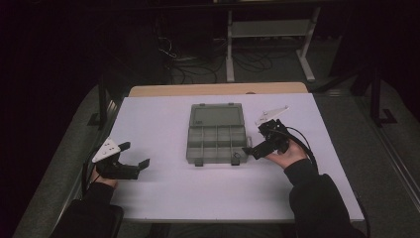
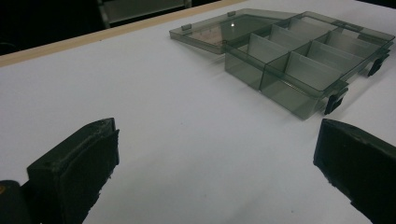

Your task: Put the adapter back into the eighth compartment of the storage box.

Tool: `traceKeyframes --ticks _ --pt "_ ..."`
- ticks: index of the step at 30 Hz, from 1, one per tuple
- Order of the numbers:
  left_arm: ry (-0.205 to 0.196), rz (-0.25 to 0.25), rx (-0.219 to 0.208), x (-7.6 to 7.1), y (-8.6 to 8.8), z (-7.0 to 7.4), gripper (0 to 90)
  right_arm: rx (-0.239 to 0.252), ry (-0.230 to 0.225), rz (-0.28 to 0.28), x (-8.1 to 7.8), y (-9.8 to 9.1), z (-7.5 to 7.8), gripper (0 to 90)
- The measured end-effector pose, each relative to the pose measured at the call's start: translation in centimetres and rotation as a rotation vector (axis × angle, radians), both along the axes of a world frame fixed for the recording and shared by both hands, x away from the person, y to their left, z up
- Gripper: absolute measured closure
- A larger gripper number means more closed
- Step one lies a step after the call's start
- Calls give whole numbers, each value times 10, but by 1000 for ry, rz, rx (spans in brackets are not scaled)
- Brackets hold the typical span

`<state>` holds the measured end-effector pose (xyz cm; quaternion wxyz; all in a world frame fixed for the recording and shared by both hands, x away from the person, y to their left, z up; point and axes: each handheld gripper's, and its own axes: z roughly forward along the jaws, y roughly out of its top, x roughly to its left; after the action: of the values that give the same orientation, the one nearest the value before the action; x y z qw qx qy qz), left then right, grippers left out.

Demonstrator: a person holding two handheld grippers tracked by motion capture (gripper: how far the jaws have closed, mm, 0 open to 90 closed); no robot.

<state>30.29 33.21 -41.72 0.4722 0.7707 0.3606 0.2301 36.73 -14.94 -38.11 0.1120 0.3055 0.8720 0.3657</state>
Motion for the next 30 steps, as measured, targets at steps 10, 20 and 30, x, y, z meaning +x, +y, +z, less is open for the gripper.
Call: traceKeyframes --ticks 10,20,30 --pt "1 0 -1 0 0 0 0 10 -12 -19 -8 -10 0 0" --pt "1 0 -1 0 0 0 0 44 -13 -35 -14 -20 0 0" --pt "2 -1 -2 0 0 0 0 82 -17 -53 -22 -33 -1 0"
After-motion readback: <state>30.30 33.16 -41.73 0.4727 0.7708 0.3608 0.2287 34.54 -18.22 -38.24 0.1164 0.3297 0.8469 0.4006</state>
